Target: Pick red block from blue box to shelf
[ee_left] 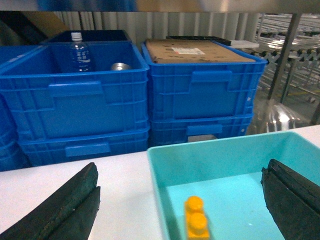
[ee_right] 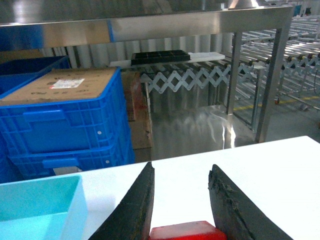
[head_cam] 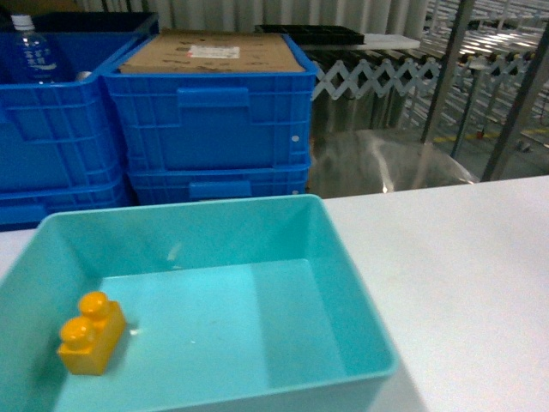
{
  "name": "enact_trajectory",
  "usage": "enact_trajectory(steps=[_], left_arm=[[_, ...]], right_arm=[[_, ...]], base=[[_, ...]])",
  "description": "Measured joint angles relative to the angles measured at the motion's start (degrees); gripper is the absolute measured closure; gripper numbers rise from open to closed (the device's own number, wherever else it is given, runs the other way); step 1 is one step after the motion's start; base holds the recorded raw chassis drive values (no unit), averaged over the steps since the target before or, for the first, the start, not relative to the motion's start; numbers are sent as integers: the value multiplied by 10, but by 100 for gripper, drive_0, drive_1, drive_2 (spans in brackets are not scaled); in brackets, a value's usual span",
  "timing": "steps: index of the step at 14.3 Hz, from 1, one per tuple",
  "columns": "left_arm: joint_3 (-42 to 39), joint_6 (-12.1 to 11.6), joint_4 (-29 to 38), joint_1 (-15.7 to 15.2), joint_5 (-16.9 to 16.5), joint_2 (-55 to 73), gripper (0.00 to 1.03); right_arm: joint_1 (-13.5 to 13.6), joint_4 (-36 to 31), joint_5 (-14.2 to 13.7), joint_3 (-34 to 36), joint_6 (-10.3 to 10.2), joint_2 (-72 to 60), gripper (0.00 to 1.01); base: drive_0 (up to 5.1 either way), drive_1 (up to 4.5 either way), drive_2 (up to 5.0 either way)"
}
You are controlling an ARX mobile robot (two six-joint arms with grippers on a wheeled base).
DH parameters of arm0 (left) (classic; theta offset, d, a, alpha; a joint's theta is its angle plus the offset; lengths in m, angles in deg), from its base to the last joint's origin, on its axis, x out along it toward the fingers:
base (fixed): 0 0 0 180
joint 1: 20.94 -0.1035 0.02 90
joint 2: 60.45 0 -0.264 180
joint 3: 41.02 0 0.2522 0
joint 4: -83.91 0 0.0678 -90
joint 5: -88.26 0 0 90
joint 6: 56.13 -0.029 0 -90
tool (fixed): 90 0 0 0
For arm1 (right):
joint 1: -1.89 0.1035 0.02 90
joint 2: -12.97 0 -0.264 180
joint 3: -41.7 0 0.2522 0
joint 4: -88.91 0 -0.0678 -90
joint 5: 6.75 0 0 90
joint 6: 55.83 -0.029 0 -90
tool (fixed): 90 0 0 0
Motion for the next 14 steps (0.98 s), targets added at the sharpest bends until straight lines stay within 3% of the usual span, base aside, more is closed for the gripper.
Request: enact_trajectory(steps=[14], left_arm=[[0,0,0,0,0,0,5]], right_arm=[[0,3,-1,1,0,-1,74]], base=[[302,-552,-216]])
